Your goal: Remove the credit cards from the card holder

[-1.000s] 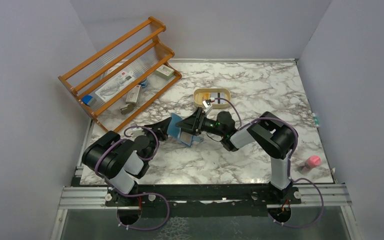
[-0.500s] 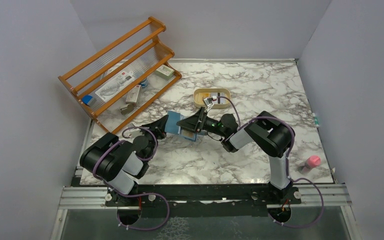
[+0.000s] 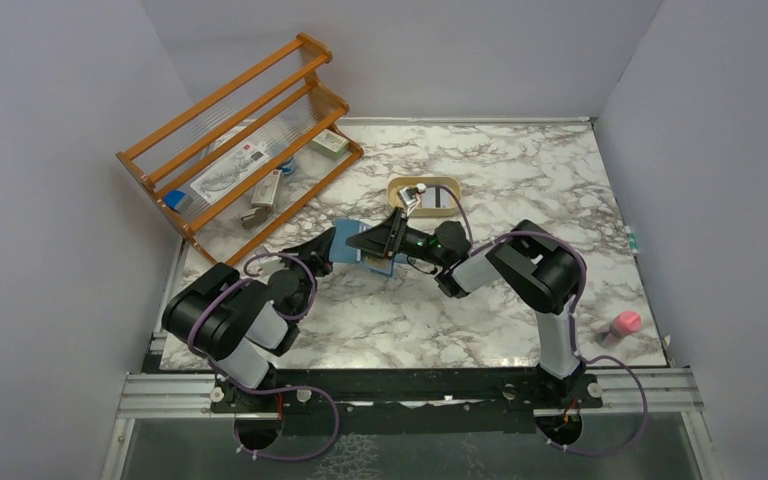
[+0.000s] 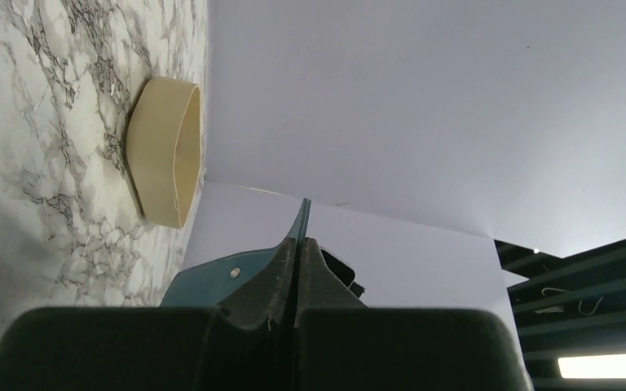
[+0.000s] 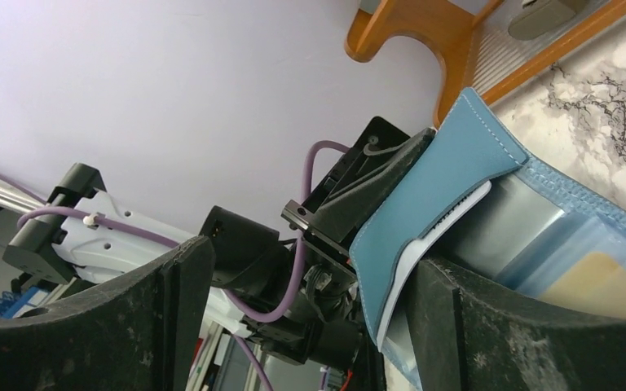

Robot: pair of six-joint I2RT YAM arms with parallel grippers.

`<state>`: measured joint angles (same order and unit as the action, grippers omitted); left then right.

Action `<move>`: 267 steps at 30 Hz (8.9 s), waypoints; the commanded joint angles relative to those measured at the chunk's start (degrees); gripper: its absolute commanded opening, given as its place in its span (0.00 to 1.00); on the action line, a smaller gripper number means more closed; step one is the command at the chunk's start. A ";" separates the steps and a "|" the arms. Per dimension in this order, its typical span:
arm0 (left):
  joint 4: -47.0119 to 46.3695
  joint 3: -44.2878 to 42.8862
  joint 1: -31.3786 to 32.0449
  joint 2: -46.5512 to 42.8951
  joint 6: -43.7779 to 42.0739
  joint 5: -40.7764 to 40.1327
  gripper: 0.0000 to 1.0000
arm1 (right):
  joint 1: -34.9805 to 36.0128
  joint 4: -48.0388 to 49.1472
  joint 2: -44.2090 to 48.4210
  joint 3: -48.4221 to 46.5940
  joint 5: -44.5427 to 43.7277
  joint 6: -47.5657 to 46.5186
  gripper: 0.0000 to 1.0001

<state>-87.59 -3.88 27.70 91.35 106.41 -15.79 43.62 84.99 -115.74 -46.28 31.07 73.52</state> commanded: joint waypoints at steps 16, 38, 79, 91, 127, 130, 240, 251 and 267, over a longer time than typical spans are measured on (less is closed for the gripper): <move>-14.91 0.08 1.89 -0.62 -4.83 2.55 0.00 | 2.60 -22.73 1.71 -10.39 6.85 -5.65 0.83; -8.76 0.98 1.30 -7.02 -9.14 2.45 0.00 | -0.03 -25.50 5.78 -6.73 7.99 -5.83 0.53; 5.22 -0.08 0.64 -13.96 -13.42 2.61 0.00 | -5.44 -16.79 8.34 0.66 9.53 -2.58 0.32; 4.24 -0.09 0.33 -12.96 -13.44 3.05 0.00 | -6.07 -14.95 7.41 1.42 9.67 -1.67 0.18; 19.55 -0.31 -0.27 -25.05 -21.36 -0.66 0.00 | -13.10 -23.21 16.45 12.36 12.38 -7.13 0.01; 23.84 -0.34 -0.45 -28.77 -23.36 -1.95 0.00 | -15.64 -26.30 19.11 12.57 12.94 -8.79 0.01; 53.60 -7.43 6.72 -16.42 -31.81 -9.72 0.00 | -5.17 -65.53 16.83 -0.24 0.54 -28.05 0.68; 58.35 -6.98 9.24 -21.01 -32.41 -14.12 0.00 | -4.58 -66.01 18.07 4.54 -1.95 -28.35 0.68; 59.11 -7.32 10.04 -20.99 -32.49 -14.79 0.00 | -2.00 -66.73 19.76 2.11 -2.99 -29.04 0.68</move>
<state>-30.37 -10.70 37.36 70.59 74.28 -28.08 40.69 17.89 -98.26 -42.37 29.76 44.99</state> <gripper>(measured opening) 0.007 0.679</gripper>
